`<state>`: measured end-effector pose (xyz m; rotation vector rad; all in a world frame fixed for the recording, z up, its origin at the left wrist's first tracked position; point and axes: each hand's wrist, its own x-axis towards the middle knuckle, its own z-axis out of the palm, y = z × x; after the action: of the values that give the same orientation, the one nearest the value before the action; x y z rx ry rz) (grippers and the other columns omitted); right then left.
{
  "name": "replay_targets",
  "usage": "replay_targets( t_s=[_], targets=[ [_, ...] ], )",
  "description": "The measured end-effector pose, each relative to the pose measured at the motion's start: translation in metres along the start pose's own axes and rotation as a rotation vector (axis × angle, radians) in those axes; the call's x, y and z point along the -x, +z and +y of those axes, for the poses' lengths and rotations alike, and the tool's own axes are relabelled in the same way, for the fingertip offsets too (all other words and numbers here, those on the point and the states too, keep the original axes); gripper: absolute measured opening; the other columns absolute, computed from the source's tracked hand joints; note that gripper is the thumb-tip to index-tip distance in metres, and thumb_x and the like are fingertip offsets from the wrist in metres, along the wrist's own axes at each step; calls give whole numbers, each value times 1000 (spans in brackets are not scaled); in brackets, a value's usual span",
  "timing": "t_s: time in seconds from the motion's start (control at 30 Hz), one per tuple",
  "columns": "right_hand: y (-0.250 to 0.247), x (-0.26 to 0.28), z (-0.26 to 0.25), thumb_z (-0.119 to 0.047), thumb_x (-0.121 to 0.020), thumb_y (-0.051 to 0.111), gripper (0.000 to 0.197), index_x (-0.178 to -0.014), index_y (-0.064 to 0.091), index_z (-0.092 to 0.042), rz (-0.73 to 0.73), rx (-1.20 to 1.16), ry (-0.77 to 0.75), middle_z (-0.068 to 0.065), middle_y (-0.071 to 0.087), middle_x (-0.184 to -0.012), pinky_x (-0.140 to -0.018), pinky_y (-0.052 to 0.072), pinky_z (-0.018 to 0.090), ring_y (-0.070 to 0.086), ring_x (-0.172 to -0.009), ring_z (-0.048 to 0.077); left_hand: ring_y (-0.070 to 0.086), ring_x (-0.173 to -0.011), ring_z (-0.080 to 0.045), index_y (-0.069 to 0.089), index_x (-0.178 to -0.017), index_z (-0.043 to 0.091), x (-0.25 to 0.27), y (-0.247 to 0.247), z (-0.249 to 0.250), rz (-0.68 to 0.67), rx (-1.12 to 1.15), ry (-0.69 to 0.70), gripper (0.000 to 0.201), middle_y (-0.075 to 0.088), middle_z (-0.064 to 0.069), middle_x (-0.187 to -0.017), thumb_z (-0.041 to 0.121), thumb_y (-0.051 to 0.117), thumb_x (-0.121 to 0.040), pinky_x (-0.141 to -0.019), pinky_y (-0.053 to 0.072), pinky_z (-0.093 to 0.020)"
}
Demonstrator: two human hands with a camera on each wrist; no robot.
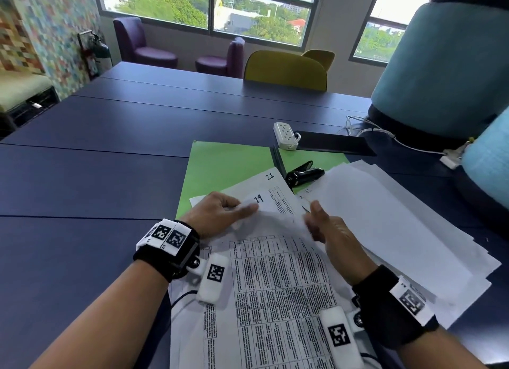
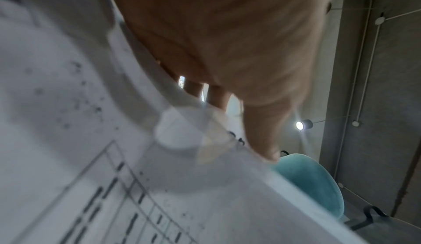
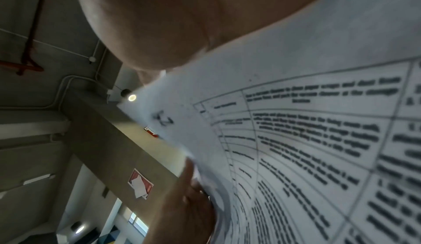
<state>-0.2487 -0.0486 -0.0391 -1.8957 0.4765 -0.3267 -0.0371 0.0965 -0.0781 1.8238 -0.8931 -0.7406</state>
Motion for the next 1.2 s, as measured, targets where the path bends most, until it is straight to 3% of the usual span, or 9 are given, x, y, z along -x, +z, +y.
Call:
replay_targets(
  t_s=[0.1, 0.27, 0.5, 0.67, 0.77, 0.83, 0.97, 1.1, 1.2],
  targets=[
    [5, 1, -4, -64, -95, 30, 75, -74, 77, -10, -53, 92, 7, -5, 76, -92, -83, 45, 33, 68, -90, 10, 49, -58, -23, 60, -51, 14, -1, 0, 5, 74, 99, -58, 66, 67, 8, -55, 71, 51, -83, -59, 38, -27],
    [9, -13, 4, -33, -88, 72, 8, -87, 72, -25, 131, 245, -38, -8, 67, -77, -63, 51, 29, 59, -66, 2, 66, -79, -9, 80, -81, 20, -2, -4, 2, -43, -50, -9, 10, 78, 2, -82, 29, 83, -80, -78, 54, -25],
    [6, -52, 9, -41, -89, 70, 19, -95, 73, -23, 17, 441, 77, -13, 60, -68, -64, 44, 24, 53, -61, 3, 67, -75, -13, 81, -83, 20, -1, -6, 6, -89, -76, -12, 18, 77, 4, -83, 36, 85, -76, -76, 54, -30],
    [7, -61, 5, -27, -89, 71, 22, -67, 69, -27, -58, 576, 53, -13, 65, -64, -64, 45, 21, 58, -62, 2, 56, -81, -15, 76, -92, 0, -6, -7, 0, -5, -97, -25, 93, 75, -14, -99, 85, 64, -56, -76, 45, -32],
    [7, -58, -3, -17, -92, 65, 22, -70, 65, -20, 80, 499, -21, -9, 60, -65, -60, 42, 21, 53, -59, 4, 66, -110, -17, 69, -58, 7, -9, -7, -2, 50, -185, -48, 53, 69, 2, -124, 50, 64, -87, -97, 53, -37],
    [5, -57, -7, -12, -92, 61, 21, -71, 60, -13, 190, 357, -18, -6, 55, -62, -57, 40, 24, 46, -53, 5, 64, -119, -23, 61, -40, 18, -10, -8, -1, 75, -234, -32, 60, 69, -1, -126, 37, 60, -97, -99, 53, -44],
    [-8, -49, -9, -15, -89, 64, 29, -62, 52, -14, -12, 413, 45, -3, 41, -54, -52, 32, 25, 34, -47, 8, 65, -114, -22, 61, -35, 28, -8, -8, 0, 64, -240, 0, 66, 65, 8, -127, 38, 56, -99, -99, 51, -41],
    [-29, -43, 0, -23, -90, 69, 33, -63, 56, -11, 205, 284, 31, -7, 43, -52, -47, 33, 15, 37, -46, 7, 61, -123, -23, 52, -31, 20, -11, -8, -4, 100, -235, 5, 69, 65, 4, -121, 33, 61, -98, -104, 46, -41],
    [-39, -35, 16, -28, -89, 69, 33, -66, 59, -7, -1, 295, 195, 3, 50, -60, -52, 36, 25, 45, -55, 15, 59, -124, -19, 55, -32, 20, -13, -6, -6, 107, -206, -19, 66, 63, 0, -133, 31, 62, -97, -107, 44, -39]
  ],
)
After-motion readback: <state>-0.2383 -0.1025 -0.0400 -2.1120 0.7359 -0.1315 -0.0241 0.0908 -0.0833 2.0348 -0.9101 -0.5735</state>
